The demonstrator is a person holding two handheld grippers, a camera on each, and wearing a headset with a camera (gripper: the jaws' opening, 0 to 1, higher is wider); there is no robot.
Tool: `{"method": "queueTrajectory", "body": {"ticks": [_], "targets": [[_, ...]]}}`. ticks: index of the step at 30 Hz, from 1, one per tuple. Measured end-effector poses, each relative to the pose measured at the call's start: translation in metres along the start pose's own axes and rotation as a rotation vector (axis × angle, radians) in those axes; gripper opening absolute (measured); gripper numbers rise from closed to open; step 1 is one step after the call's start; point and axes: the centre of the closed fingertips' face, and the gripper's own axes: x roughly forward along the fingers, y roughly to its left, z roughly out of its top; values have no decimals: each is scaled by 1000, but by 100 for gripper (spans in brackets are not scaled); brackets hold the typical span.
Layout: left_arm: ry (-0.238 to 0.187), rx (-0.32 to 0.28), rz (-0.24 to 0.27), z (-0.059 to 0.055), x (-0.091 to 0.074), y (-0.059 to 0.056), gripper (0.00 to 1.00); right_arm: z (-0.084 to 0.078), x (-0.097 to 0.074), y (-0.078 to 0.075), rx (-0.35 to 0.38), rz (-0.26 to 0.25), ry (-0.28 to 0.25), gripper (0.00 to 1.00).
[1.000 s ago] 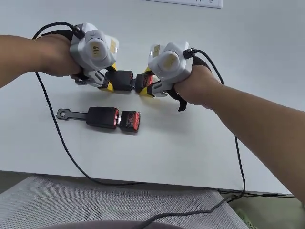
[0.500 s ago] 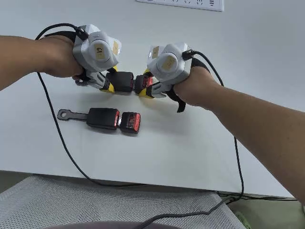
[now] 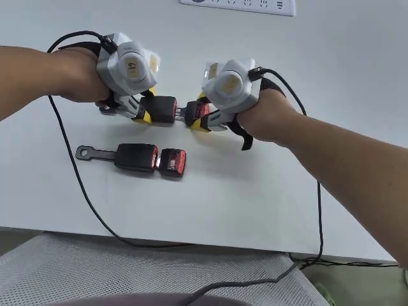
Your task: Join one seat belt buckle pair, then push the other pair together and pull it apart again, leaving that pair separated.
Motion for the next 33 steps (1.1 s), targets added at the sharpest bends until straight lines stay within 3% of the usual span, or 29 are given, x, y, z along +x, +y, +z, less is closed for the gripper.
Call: {"method": "queueTrajectory", "body": {"ticks": [5,12,20,33], "targets": [[9,1,2,0,0,0,31,1,0,1,-6,1,-5,34],[13,-11,3,0,1,0,32,-17,-12,0,2,0,-2,34],[20,-3,0,0,1,0,32,-51,-38,-1,45,-25,1,35],[12,-22,20,1,-1,-2,32,-116,-83,-4,84,-61,90,35]]}}
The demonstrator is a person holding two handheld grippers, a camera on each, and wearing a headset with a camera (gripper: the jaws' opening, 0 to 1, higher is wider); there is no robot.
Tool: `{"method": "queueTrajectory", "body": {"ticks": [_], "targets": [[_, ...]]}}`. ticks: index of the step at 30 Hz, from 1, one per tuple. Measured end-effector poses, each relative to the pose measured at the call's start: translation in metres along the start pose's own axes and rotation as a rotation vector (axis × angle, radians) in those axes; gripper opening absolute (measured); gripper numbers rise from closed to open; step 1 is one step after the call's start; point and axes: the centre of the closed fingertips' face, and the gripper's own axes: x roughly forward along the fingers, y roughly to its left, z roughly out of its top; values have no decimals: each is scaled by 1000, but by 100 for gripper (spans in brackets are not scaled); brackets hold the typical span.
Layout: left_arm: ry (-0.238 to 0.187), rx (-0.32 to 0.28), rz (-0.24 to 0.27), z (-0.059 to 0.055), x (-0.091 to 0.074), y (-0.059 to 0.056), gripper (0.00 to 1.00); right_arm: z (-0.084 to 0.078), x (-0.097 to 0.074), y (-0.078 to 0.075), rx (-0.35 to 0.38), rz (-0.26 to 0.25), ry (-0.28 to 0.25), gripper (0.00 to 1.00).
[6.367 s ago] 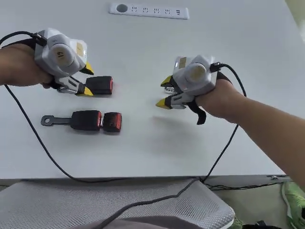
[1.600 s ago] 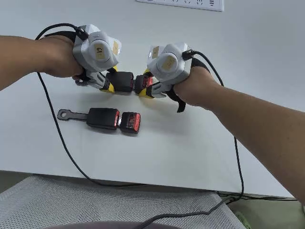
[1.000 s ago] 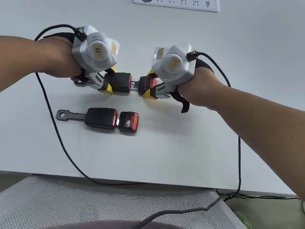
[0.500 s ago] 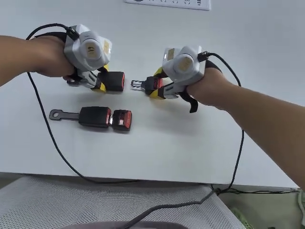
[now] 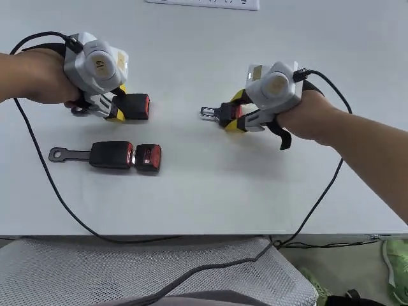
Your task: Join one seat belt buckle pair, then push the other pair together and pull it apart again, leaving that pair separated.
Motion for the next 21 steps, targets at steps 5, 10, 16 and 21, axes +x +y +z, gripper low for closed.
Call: {"method": "queueTrajectory", "body": {"ticks": [5,10,16,21], "targets": [[1,-6,10,0,-1,0,32,-17,-10,-1,6,-3,24,35],[7,-9,18,2,-1,-1,32,-24,-13,-1,-9,-4,51,36],[15,28,29,3,-2,-2,33,-23,-13,2,-52,-18,83,37],[30,32,78,3,-4,-2,33,-24,-16,-3,-52,-68,93,41]]}}
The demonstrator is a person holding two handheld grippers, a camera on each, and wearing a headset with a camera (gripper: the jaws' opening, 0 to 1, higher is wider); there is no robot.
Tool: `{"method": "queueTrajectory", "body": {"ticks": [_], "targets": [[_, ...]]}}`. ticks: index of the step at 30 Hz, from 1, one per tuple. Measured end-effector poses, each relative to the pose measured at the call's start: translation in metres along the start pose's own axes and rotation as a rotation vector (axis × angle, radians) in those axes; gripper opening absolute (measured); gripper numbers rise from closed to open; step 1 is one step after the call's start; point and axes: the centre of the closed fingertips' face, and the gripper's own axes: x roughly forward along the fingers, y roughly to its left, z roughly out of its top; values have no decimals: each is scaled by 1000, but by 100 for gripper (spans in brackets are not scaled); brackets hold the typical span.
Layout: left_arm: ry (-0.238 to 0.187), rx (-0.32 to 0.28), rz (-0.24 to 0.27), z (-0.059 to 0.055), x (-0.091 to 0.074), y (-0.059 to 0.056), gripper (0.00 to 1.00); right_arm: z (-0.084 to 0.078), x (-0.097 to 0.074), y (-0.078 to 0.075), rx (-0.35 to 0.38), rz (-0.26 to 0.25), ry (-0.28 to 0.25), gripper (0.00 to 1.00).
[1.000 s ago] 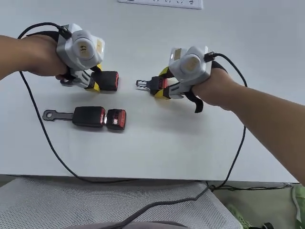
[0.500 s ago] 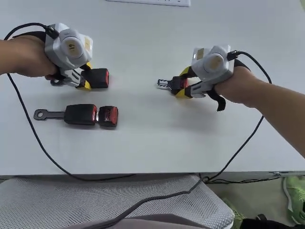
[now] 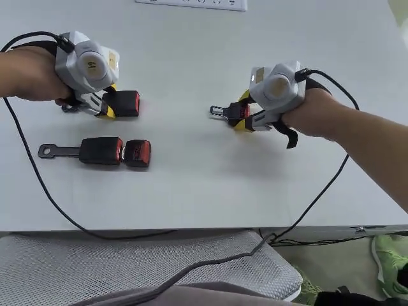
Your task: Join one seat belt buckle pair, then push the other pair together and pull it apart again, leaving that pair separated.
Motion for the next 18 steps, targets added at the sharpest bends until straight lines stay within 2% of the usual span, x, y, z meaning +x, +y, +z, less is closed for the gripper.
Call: {"method": "queueTrajectory", "body": {"ticks": [4,6,8,10,12,14,18], "targets": [[-17,-15,31,-4,-6,3,37,5,-9,-4,21,-36,-22,44],[-16,-58,51,-8,-13,4,40,7,-10,-4,37,-48,-40,47],[-60,-105,85,-5,-22,5,41,10,-14,-5,52,-65,-56,48],[-79,-134,106,-5,-32,5,42,19,-19,-5,91,-88,-93,50],[-119,-172,120,-2,-42,1,43,28,-25,-2,134,-111,-129,52],[-130,-183,131,-4,-52,-5,43,38,-33,7,191,-119,-165,52],[-178,-192,149,-4,-66,-16,46,47,-39,18,179,-129,-181,53]]}}
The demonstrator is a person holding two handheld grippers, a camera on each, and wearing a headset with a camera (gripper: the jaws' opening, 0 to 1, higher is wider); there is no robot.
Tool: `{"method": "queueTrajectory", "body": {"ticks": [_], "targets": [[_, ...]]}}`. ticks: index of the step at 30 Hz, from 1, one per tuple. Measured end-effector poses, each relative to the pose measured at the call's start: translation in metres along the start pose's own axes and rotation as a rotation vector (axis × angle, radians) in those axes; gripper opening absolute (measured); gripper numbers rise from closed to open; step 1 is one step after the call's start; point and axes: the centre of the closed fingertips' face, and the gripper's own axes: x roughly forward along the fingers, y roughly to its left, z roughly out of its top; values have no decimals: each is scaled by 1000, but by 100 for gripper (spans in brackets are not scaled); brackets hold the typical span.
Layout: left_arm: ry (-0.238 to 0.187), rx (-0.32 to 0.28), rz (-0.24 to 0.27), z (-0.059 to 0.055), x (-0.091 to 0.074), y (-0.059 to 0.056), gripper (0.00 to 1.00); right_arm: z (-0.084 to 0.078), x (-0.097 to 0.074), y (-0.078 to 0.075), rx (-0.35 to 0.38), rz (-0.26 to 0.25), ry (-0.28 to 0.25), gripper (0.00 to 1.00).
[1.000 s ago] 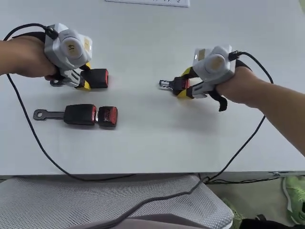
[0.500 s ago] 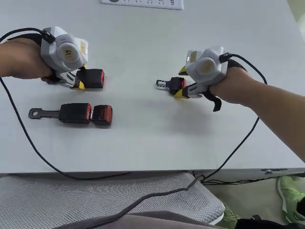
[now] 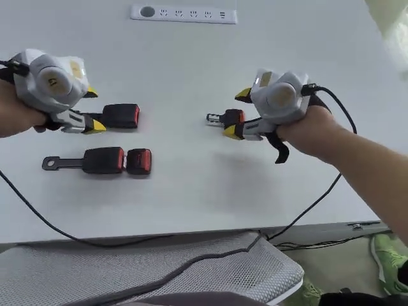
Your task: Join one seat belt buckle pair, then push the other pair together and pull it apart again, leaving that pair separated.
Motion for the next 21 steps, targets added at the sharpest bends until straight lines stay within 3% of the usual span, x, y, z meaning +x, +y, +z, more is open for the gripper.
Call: {"method": "queueTrajectory", "body": {"ticks": [4,7,9,12,15,18,21], "targets": [[-42,-54,60,-6,-20,-3,57,11,-10,21,36,0,-34,57],[-84,-134,88,-9,-34,-11,61,14,-16,35,49,-3,-45,63],[-87,-152,94,-15,-42,-18,64,14,-20,42,59,-8,-52,64],[-93,-200,103,-24,-53,-28,69,13,-27,48,97,-26,-68,69],[-101,-207,110,-30,-64,-37,71,8,-32,56,119,-24,-61,71],[-111,-227,121,-37,-74,-42,74,6,-41,58,149,-39,-75,75],[-109,-266,133,-52,-85,-46,78,5,-50,56,185,-62,-91,78]]}}
